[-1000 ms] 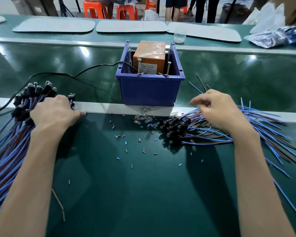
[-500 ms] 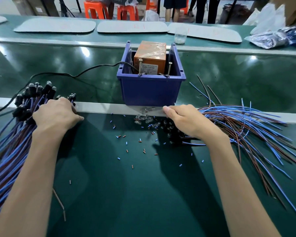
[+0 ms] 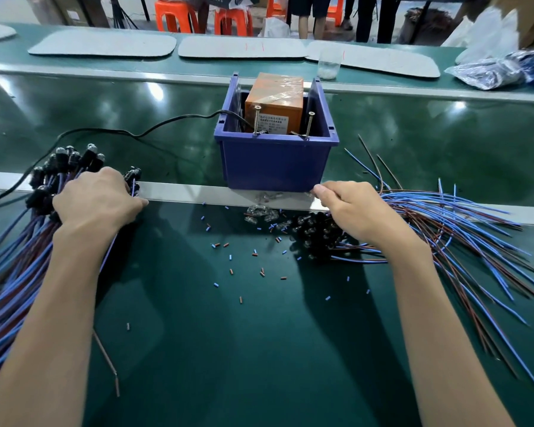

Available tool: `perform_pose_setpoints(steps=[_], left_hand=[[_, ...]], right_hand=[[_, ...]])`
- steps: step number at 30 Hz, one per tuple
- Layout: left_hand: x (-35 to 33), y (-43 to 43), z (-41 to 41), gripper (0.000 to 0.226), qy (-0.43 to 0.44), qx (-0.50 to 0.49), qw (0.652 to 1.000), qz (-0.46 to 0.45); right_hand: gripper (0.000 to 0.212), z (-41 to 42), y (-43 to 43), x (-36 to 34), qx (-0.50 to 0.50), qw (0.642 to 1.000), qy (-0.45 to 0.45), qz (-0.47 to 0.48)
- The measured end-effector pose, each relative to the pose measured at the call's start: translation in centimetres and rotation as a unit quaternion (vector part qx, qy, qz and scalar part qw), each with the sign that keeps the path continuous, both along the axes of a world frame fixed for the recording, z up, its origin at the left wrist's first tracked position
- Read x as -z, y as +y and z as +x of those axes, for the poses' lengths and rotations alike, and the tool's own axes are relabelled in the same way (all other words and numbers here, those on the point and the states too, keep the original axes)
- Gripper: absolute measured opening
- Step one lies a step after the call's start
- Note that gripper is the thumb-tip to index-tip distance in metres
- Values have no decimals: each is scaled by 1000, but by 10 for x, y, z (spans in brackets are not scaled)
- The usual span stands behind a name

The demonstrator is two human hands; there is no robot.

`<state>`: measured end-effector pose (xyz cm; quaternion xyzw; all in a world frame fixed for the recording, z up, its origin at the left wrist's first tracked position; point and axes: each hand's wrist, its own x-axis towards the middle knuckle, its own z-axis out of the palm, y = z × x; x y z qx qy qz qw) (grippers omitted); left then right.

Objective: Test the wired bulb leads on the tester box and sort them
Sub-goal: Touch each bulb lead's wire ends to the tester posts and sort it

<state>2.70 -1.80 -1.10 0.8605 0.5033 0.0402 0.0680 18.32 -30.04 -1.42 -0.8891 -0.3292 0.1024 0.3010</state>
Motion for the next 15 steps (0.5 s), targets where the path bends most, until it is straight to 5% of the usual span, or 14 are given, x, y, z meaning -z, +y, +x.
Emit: perform_pose_setpoints(steps=[15], left_hand=[[8, 2, 3, 34, 31, -29, 999, -13]], right_hand=[[29, 4, -5, -2, 3, 1000, 16, -5]])
